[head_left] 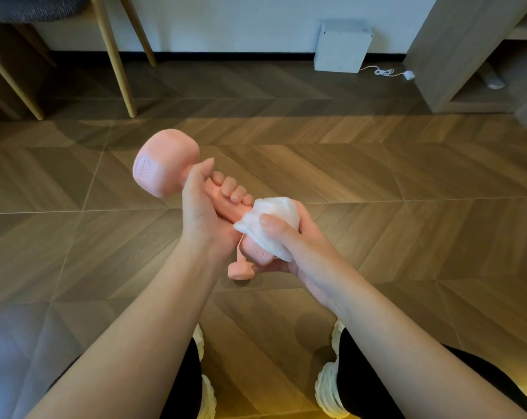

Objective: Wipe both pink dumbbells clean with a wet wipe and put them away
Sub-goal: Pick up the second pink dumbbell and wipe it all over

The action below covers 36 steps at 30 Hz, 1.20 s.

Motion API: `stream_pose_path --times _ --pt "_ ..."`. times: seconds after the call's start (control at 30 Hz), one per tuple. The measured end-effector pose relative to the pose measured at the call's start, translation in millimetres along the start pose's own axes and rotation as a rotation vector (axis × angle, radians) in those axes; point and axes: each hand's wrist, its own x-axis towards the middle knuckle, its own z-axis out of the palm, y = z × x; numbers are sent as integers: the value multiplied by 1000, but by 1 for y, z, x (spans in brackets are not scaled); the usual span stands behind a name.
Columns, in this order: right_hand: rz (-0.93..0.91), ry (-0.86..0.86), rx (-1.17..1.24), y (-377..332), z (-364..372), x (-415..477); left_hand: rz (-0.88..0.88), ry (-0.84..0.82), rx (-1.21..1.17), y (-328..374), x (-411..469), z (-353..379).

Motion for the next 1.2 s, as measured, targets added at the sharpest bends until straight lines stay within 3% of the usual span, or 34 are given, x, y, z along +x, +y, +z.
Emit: stream_pose_path --times 0.17,0.27,0.43,0.57,0.7,0.83,1.07,1.2 --pt "-164 39 -106 1 -5 1 -53 86 -87 0 7 -2" --pt "-39 -42 -88 5 -9 0 -38 143 -127 -2 9 -9" --pt "130 -124 61 2 -3 0 7 63 -88 1 9 -9" --pt "69 -66 100 3 -5 2 11 88 -84 -1 8 -7" --pt "-73 1 -82 2 -5 1 13 187 -152 -3 8 -8" --pt "-89 83 -85 5 3 2 18 172 -131 -5 7 -8" --pt "-14 -118 -61 1 -10 3 42 181 -123 -1 8 -10" --pt "-74 2 -72 1 2 3 30 199 -120 -4 8 -10"
